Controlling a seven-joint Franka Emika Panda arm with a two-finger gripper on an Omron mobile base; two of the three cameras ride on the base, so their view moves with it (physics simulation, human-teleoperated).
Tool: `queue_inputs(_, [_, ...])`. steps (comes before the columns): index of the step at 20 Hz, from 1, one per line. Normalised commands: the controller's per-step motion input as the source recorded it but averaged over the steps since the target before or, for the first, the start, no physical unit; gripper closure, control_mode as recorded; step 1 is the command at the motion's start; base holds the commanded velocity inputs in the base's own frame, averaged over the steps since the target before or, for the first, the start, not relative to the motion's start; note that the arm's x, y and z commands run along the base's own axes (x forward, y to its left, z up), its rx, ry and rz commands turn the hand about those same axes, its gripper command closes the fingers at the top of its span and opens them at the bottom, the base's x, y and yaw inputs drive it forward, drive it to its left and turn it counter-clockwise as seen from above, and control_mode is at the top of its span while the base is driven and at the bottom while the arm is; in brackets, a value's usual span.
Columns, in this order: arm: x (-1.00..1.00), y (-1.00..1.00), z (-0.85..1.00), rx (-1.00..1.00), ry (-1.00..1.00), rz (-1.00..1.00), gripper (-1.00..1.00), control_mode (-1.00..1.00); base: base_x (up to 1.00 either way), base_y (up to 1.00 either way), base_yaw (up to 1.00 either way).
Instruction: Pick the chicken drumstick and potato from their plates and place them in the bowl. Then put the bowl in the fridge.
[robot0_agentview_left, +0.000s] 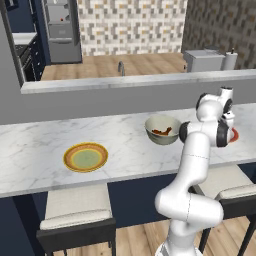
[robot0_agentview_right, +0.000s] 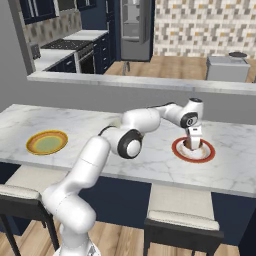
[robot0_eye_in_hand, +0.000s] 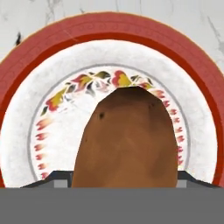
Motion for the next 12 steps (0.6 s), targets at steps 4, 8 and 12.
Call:
queue_inputs(4, [-0.30, 0.34, 0.48, 0.01, 0.00, 0.21, 1.00, -1.00, 0.00, 0.00, 0.00])
queue_inputs(8, [-0.28, 0.67, 0.30, -0.05, 0.00, 0.29, 1.00, -1.00, 0.00, 0.00, 0.00])
queue_inputs(12, [-0.23, 0.79, 0.27, -0.09, 0.00, 0.26, 1.00, -1.00, 0.00, 0.00, 0.00])
